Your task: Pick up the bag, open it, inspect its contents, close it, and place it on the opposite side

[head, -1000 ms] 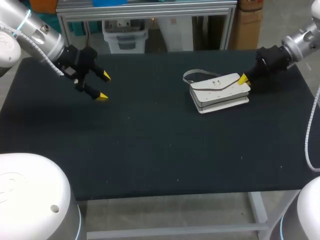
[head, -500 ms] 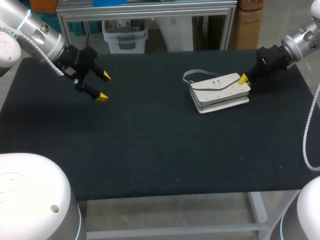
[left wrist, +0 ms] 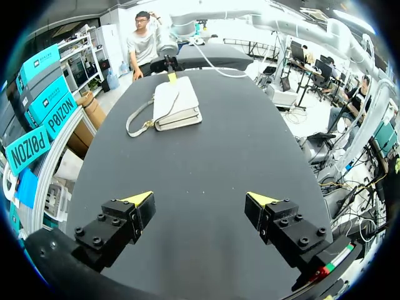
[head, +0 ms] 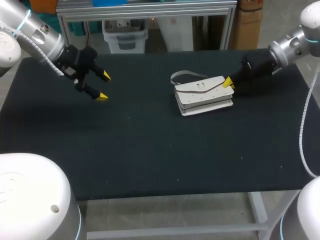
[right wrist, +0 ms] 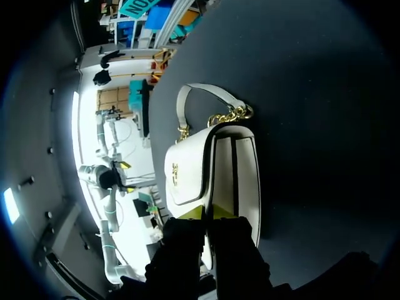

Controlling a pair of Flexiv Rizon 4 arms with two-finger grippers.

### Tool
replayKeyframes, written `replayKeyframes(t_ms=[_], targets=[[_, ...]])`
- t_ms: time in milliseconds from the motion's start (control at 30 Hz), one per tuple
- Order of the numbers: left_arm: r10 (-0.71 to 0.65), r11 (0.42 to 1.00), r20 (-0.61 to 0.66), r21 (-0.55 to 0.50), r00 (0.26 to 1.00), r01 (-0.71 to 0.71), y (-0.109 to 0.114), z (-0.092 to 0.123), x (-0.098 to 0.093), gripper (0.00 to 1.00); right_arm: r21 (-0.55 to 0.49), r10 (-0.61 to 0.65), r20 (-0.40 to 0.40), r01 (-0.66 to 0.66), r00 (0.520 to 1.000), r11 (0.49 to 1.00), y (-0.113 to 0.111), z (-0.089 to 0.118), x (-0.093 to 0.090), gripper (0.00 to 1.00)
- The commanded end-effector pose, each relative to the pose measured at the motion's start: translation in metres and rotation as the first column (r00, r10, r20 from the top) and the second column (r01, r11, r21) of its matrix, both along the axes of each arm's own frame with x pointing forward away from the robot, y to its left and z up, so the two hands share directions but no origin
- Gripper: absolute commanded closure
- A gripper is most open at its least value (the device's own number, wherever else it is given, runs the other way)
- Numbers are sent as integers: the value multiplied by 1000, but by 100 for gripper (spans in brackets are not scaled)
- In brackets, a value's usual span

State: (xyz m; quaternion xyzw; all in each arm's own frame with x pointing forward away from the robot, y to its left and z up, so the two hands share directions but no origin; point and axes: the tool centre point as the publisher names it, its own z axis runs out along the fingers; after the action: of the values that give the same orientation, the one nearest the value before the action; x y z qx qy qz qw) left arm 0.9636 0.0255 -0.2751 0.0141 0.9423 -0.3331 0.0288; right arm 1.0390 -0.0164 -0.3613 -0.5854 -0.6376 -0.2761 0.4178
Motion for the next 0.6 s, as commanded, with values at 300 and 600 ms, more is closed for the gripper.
replayKeyframes(t_ms=[300,600], targets=[[0,1000,2,-2,1000,0,0,-1,0,0,-33,-302,131,309,944,951,79,-14,-84,100],[0,1000,2,-2,1000,0,0,-1,0,0,-24,-366,123,372,922,928,96,-23,-103,100]])
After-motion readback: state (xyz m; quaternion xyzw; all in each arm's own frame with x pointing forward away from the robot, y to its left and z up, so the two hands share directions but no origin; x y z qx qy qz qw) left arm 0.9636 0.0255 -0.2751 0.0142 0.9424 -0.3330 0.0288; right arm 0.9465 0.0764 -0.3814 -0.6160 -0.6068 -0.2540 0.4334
